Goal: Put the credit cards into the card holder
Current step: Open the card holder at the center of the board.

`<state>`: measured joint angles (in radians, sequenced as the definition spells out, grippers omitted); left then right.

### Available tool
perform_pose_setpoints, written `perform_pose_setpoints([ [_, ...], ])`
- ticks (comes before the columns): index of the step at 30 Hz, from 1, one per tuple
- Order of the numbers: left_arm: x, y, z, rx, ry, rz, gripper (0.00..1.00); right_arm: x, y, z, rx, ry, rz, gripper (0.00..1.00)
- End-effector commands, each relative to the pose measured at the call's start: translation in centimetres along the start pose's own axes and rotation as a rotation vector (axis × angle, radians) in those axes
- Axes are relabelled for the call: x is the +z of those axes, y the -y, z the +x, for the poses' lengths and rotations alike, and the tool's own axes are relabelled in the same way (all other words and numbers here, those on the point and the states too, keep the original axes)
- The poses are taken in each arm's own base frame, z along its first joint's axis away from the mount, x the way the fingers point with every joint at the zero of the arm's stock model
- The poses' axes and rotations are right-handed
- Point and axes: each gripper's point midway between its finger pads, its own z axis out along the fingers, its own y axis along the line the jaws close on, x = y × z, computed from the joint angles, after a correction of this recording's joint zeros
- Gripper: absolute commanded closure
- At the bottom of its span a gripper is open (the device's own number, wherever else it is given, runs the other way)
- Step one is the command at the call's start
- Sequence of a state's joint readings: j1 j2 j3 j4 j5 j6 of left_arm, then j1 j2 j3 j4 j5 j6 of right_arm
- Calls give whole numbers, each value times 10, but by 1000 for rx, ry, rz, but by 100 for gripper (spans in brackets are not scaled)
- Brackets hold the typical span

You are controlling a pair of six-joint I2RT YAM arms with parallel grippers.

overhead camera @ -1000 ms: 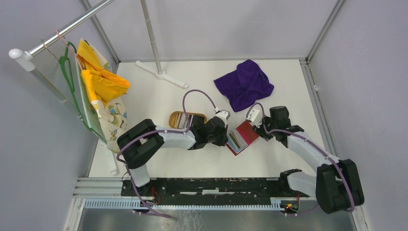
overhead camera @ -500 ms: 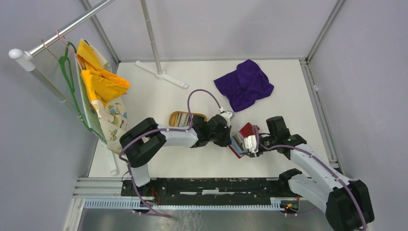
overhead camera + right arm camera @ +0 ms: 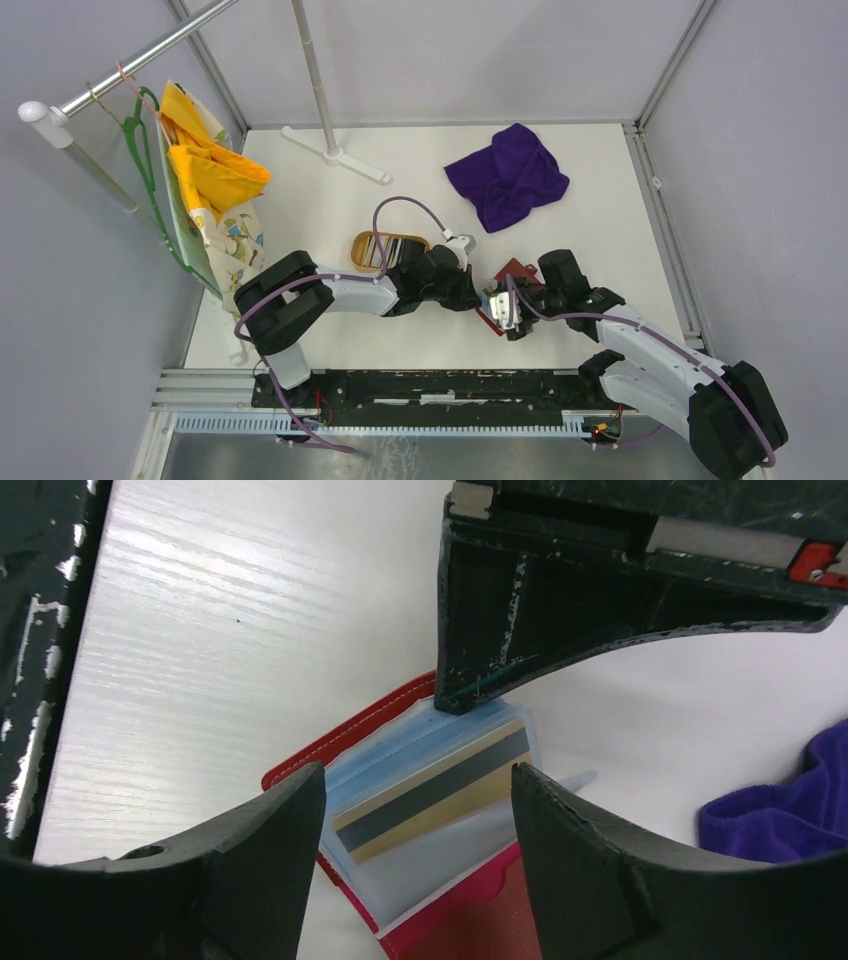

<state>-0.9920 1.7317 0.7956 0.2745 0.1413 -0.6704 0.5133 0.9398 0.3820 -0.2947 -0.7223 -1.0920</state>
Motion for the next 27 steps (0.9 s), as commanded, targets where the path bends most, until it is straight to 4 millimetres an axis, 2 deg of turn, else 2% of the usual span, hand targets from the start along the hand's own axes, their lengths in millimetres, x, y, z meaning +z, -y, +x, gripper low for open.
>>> perform_pose_setpoints([
  [1, -11, 29, -28, -56, 100, 105, 98, 3, 9, 10, 0, -70, 43, 24],
  [8, -13, 27, -25, -66, 100, 107, 98, 4, 12, 16, -3, -115, 58, 20],
  [13, -14, 24, -21, -64, 96, 102, 98, -3, 29, 23, 7, -179, 142, 21],
  [21, -13, 16, -11, -53, 75, 85, 98, -17, 54, 20, 50, -205, 255, 31],
  [27, -10, 10, -5, -44, 58, 70, 98, -29, 71, 22, 112, -215, 347, 44],
])
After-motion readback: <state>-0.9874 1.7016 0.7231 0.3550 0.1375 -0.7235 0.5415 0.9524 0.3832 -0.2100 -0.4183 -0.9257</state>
